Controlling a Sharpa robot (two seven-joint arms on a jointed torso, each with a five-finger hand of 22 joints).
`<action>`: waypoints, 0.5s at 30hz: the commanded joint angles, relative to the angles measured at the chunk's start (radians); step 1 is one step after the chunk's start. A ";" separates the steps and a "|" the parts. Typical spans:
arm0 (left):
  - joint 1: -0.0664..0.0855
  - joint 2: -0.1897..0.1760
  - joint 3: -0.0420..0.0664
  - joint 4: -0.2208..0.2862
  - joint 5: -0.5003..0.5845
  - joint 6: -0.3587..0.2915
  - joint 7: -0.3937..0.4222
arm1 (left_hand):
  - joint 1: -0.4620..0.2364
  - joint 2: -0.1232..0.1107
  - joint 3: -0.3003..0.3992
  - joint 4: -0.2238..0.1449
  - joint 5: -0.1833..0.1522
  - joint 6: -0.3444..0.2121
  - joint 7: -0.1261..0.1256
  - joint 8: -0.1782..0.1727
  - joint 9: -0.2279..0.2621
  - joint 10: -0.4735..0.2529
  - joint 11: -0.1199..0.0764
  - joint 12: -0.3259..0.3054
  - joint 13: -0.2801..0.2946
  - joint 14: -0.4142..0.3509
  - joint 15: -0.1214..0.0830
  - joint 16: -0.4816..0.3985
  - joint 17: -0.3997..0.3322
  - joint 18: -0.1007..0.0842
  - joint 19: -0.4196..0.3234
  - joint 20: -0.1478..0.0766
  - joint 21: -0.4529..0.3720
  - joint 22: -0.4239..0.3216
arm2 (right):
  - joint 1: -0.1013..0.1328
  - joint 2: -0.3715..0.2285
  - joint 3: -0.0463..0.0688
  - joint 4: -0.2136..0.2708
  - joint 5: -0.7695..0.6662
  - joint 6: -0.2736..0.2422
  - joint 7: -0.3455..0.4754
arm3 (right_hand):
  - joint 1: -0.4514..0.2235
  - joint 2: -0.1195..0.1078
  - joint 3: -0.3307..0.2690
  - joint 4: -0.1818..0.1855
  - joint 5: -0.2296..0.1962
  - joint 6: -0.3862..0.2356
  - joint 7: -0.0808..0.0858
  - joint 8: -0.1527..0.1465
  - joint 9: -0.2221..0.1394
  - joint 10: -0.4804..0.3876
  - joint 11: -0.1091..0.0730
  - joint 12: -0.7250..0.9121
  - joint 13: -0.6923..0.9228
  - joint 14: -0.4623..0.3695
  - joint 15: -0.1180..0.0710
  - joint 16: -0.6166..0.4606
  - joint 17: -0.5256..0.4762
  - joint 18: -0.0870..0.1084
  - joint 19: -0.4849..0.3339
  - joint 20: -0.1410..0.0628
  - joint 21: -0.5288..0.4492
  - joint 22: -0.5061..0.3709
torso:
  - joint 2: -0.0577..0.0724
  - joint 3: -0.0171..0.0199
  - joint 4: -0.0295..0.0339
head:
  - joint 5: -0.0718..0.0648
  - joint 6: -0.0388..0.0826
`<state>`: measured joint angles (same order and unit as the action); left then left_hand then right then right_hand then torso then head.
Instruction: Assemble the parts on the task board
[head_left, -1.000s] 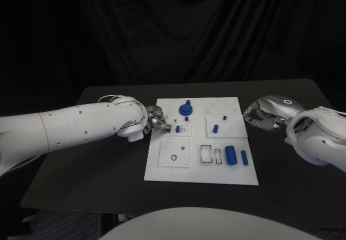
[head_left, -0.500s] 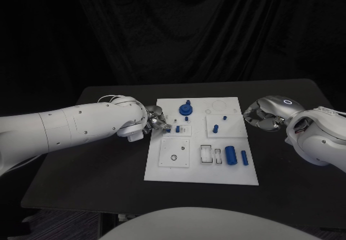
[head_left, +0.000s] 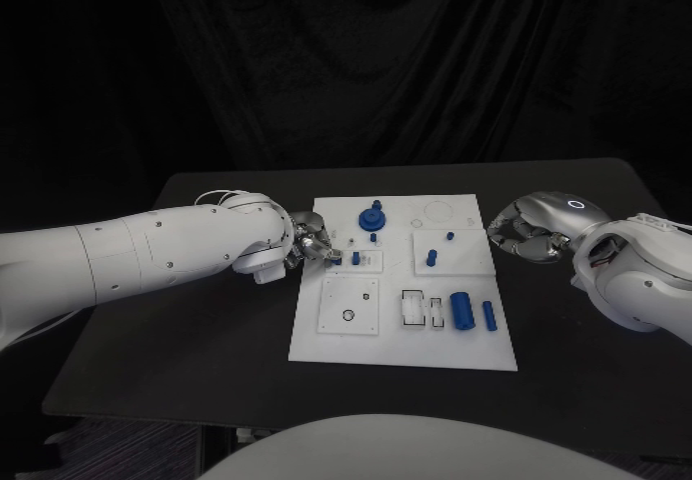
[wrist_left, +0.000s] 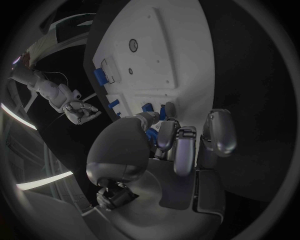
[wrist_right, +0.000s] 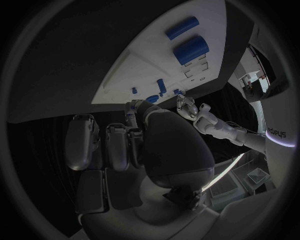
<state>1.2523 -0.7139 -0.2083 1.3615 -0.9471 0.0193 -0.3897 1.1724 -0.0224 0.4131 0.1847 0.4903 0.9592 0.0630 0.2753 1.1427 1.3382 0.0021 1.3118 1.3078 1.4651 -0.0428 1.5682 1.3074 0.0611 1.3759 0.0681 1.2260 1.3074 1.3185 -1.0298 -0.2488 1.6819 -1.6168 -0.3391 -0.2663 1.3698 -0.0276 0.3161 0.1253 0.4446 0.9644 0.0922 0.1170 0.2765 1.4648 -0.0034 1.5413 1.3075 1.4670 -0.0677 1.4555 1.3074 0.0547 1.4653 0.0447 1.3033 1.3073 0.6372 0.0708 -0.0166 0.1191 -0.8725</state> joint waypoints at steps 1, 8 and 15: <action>-0.007 -0.003 -0.004 0.003 0.005 0.039 -0.022 | 0.000 -0.007 0.018 -0.011 0.004 0.002 -0.007 0.005 0.001 0.000 -0.005 -0.003 0.094 0.106 -0.004 0.003 0.263 0.017 0.000 -0.003 0.002 0.160 | 0.001 0.000 0.001 0.000 -0.004 0.007 -0.018 | 0.003 -0.001 0.004 0.000 0.006 0.007 -0.001 -0.007 0.001 0.066 -0.003 -0.007 0.222 0.074 -0.003 -0.003 0.148 0.005 0.004 -0.006 -0.003 0.183 | 0.001 0.0002 -0.0001 | 0.001 0.000; -0.008 -0.004 -0.004 0.004 0.005 0.044 -0.024 | -0.001 -0.008 0.019 -0.012 0.004 0.002 -0.008 0.006 0.001 0.000 -0.005 -0.002 0.094 0.106 -0.004 0.003 0.263 0.017 0.000 -0.003 0.002 0.160 | 0.001 0.000 0.001 -0.001 -0.004 0.008 -0.018 | 0.003 -0.001 0.004 0.000 0.006 0.007 -0.001 -0.007 0.001 0.066 -0.003 -0.007 0.222 0.074 -0.003 -0.003 0.148 0.005 0.004 -0.006 -0.003 0.183 | 0.001 0.0002 0.0003 | 0.001 0.000; -0.008 0.001 -0.004 0.000 0.005 0.046 -0.024 | -0.005 -0.009 0.024 -0.011 -0.001 0.002 -0.007 0.006 0.001 -0.001 -0.005 -0.004 0.093 0.106 -0.005 0.003 0.263 0.017 0.000 -0.003 0.001 0.160 | 0.001 0.002 0.001 -0.002 0.024 0.008 -0.016 | 0.002 -0.001 0.005 0.000 0.006 0.007 -0.001 -0.007 0.002 0.066 -0.004 -0.007 0.221 0.074 -0.003 -0.003 0.148 0.006 0.004 -0.006 -0.006 0.182 | 0.000 0.0001 0.0002 | 0.003 0.000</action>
<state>1.2523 -0.7148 -0.2068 1.3627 -0.9465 0.0286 -0.3935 1.1681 -0.0261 0.4217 0.1821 0.4890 0.9621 0.0612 0.2768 1.1426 1.3382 0.0021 1.3118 1.3078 1.4651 -0.0428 1.5682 1.3074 0.0611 1.3759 0.0681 1.2260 1.3074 1.3185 -1.0283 -0.2488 1.6803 -1.6099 -0.3360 -0.2670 1.3698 -0.0276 0.3160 0.1253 0.4446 0.9644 0.0921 0.1132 0.2765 1.4649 -0.0035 1.5371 1.3075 1.4671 -0.0677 1.4555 1.3074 0.0547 1.4653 0.0447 1.3033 1.3073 0.6376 0.0708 -0.0166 0.1216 -0.8725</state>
